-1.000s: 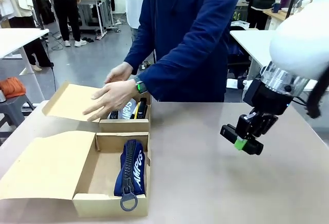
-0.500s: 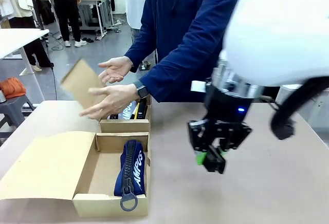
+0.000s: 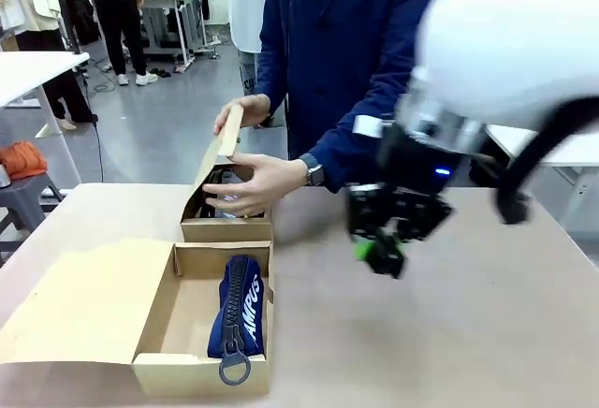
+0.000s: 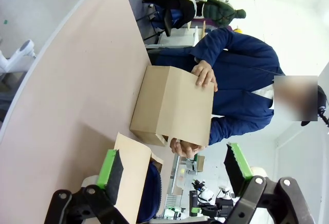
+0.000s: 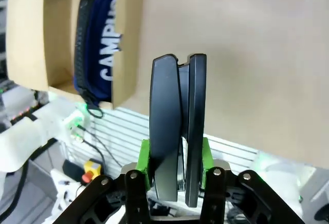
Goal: Place items inside the box.
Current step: Pick up a Pencil pouch or Stapler and place it inside the Mailer Box closest to the robot.
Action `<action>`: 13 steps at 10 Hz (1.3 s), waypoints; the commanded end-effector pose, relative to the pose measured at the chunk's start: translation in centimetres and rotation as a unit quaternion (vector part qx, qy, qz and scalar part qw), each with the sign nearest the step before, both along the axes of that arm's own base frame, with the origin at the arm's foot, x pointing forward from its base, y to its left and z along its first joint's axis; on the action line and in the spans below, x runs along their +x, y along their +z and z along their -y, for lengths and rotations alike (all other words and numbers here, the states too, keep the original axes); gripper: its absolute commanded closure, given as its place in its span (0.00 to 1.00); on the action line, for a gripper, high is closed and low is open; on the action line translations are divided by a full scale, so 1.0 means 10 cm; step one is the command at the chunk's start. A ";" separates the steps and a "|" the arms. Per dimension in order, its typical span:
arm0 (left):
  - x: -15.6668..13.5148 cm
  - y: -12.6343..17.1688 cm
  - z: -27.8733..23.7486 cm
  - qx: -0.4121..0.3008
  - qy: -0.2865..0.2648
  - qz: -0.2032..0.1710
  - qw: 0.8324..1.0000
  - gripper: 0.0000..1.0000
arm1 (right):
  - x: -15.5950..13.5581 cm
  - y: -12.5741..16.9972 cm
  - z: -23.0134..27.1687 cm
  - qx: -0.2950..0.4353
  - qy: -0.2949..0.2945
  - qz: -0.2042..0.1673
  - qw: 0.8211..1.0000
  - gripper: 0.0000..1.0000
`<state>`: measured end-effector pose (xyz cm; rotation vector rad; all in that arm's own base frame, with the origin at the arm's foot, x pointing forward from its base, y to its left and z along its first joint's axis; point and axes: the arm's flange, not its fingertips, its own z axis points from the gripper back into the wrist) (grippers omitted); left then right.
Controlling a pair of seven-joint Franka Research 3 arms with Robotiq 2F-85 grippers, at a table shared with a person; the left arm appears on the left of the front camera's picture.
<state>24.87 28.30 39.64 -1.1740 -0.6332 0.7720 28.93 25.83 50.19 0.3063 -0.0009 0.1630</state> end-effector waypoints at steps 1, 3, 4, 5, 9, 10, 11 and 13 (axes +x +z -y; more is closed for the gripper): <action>-0.01 -0.01 0.04 -0.001 0.003 0.015 1.000 0.00 | -0.65 -0.14 0.75 0.013 -0.025 0.052 0.998 0.58; -0.01 -0.01 0.04 -0.001 0.003 0.015 1.000 0.00 | -0.88 -0.26 0.97 -0.001 -0.049 0.048 0.998 0.58; -0.01 -0.01 0.04 -0.001 0.003 0.015 1.000 0.00 | -0.86 -0.27 0.98 -0.007 -0.052 0.042 0.998 0.58; -0.01 -0.01 0.04 -0.001 0.003 0.015 1.000 0.00 | -0.78 -0.25 0.96 -0.014 -0.039 0.038 0.998 0.58; -0.01 -0.01 0.04 -0.001 0.003 0.015 1.000 0.00 | -0.70 -0.04 0.91 0.006 -0.045 0.047 0.998 0.58; -0.01 -0.01 0.04 -0.001 0.003 0.015 1.000 0.00 | -0.70 -0.04 0.91 0.006 -0.045 0.047 0.998 0.58; -0.01 -0.01 0.04 -0.001 0.003 0.015 1.000 0.00 | -0.70 -0.04 0.91 0.006 -0.045 0.047 0.998 0.58; -0.01 -0.01 0.04 -0.001 0.003 0.015 1.000 0.00 | -0.73 -0.06 0.91 0.001 -0.045 0.041 0.998 0.58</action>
